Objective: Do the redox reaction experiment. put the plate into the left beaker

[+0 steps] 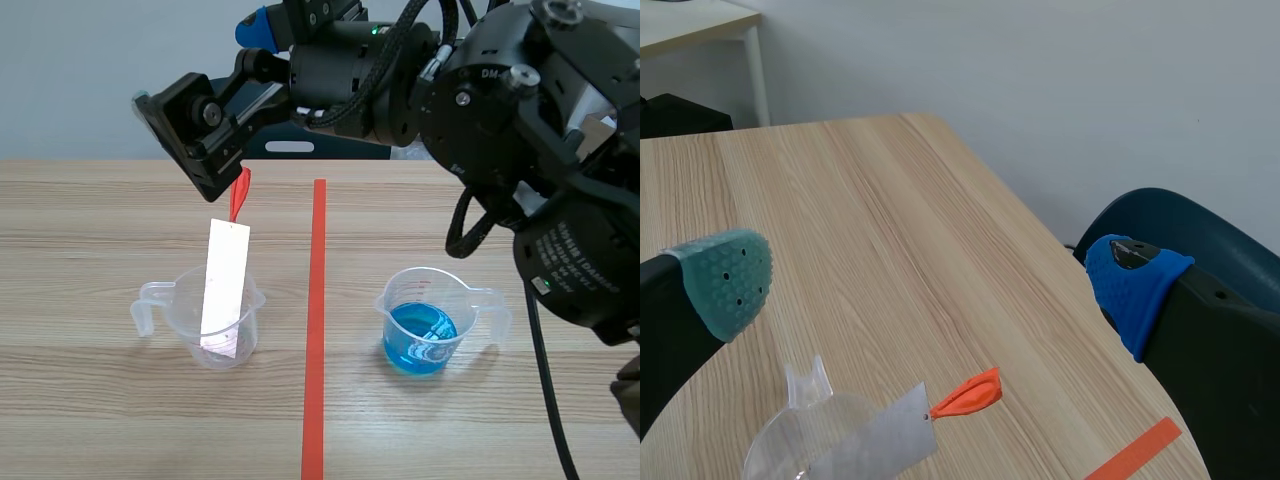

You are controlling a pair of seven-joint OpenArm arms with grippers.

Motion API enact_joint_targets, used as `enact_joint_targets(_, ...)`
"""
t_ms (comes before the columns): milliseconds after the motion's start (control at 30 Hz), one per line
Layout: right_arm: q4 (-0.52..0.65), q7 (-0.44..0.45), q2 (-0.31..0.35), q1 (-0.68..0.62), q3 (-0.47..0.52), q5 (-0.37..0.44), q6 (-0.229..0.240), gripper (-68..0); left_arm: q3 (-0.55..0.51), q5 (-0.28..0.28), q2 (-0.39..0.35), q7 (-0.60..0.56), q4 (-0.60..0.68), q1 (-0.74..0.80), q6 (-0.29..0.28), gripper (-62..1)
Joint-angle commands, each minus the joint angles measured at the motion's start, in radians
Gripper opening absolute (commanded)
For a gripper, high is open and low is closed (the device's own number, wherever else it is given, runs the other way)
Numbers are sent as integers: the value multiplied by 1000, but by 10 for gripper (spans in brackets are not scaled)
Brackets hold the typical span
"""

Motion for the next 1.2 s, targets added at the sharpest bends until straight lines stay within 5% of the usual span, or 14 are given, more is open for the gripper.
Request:
enact_joint_targets(0, 0, 22, -3, 14, -3, 10, -3, 4, -5, -2, -1, -14, 21, 8, -2, 14)
enact_joint_targets(1167, 0, -12, -3, 14, -4, 10, -3, 4, -5, -2, 0, -15, 21, 8, -2, 14)
